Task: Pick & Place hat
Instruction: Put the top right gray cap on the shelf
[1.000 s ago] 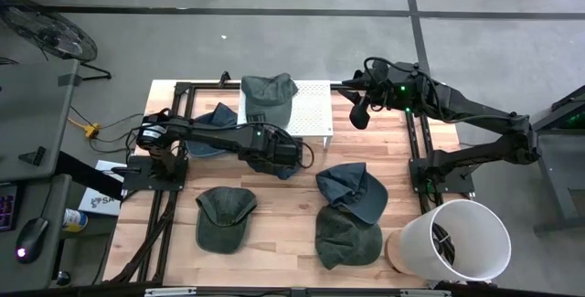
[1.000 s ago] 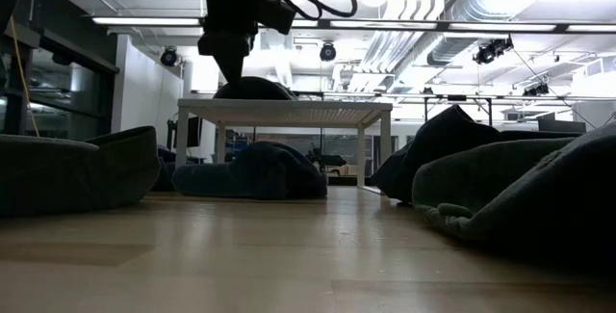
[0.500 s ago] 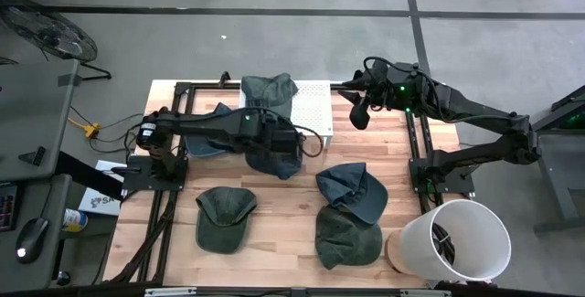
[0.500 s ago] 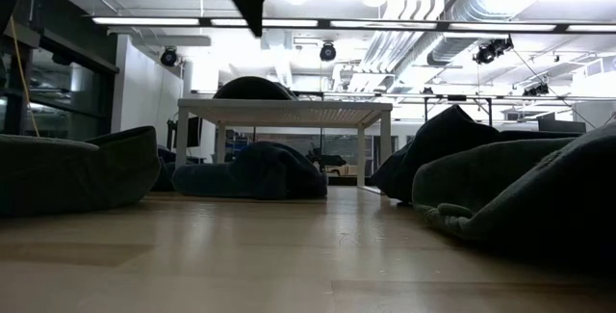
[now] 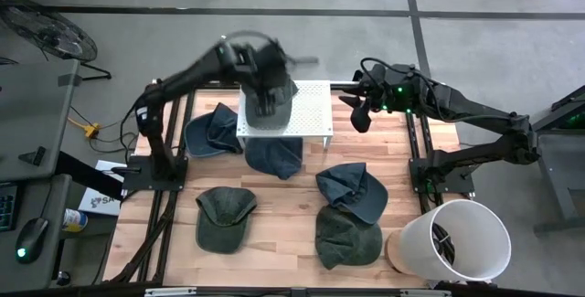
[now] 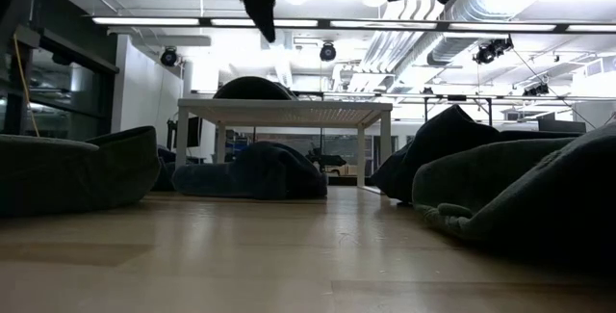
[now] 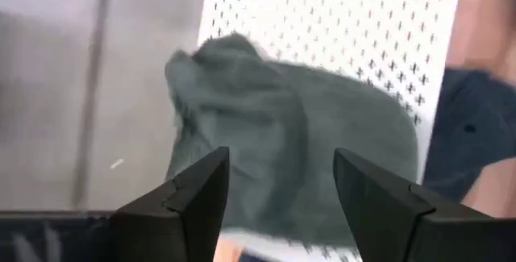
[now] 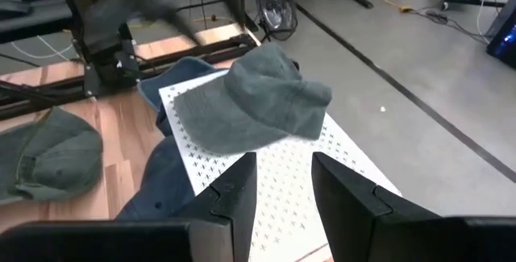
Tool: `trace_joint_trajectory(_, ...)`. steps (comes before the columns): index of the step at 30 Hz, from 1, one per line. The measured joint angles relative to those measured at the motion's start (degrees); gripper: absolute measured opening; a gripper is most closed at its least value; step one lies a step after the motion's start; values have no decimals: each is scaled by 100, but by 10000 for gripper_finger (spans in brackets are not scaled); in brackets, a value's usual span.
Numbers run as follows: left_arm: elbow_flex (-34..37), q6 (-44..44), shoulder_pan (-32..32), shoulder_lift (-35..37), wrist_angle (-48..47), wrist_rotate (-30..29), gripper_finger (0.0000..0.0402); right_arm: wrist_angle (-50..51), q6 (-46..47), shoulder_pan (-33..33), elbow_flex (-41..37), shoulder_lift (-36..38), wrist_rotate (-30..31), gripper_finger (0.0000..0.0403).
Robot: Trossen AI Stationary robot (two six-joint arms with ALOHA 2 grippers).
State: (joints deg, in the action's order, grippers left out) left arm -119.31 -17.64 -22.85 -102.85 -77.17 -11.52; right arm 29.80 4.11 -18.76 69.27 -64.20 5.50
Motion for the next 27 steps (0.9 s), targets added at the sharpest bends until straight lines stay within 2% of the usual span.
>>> trace_joint_trajectory(7, 0, -798, -1561, -7, 472, 1610, 221, 323, 40, 0, -2, 0, 0, 114)
trace_joint_trajectory(15, -4, -1019, -2501, -450, 502, 2879, 221, 652, 49, 0, -1, 0, 7, 114)
trace_joint_trajectory(22, -2, -1415, -2599, -1000, 359, 2845, 221, 810, 252, 0, -1, 0, 83, 114)
trace_joint_trajectory(27, -2, -1513, -2589, -1318, 597, 2817, 221, 872, 358, 1, -1, 0, 79, 114)
